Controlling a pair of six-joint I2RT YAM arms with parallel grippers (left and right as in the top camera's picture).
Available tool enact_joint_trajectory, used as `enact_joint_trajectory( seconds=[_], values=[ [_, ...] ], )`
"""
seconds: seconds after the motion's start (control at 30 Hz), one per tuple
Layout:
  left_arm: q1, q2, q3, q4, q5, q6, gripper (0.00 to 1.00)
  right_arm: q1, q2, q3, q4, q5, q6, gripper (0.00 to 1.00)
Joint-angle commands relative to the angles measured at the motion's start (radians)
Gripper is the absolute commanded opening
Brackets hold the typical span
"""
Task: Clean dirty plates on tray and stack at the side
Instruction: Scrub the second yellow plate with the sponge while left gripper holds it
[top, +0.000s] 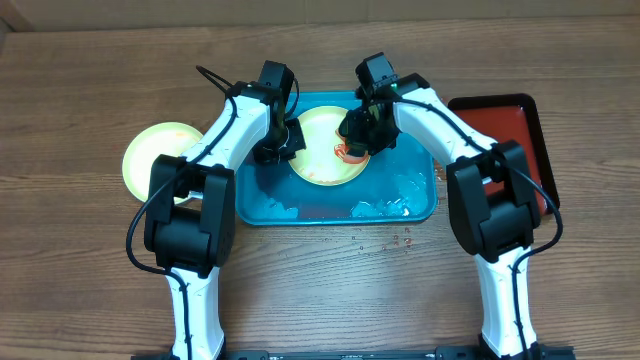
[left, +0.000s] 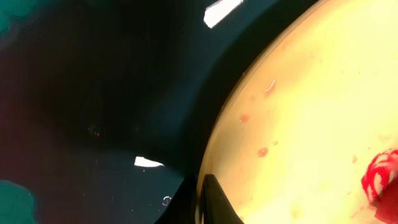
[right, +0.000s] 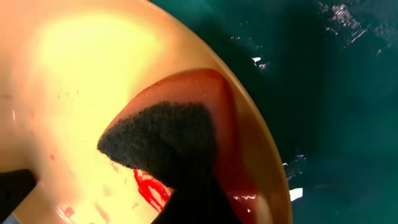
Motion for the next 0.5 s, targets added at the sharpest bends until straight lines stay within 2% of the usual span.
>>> enact_joint_trajectory(
  seconds=[0.0, 0.1, 0.47],
  values=[
    [-0.005, -0.007, -0.013, -0.008, 0.034, 0.009, 0.04, 0.015, 0.016, -0.069, 0.052, -0.085, 0.056, 0.04],
    [-0.005, -0.007, -0.013, 0.0, 0.06, 0.008, 0.04, 0.038, 0.016, -0.09, 0.078, -0.116, 0.101, 0.04],
    [0.001, -0.007, -0.013, 0.018, 0.092, 0.008, 0.04, 0.117, 0.016, -0.089, 0.076, -0.156, 0.1, 0.04]
  ],
)
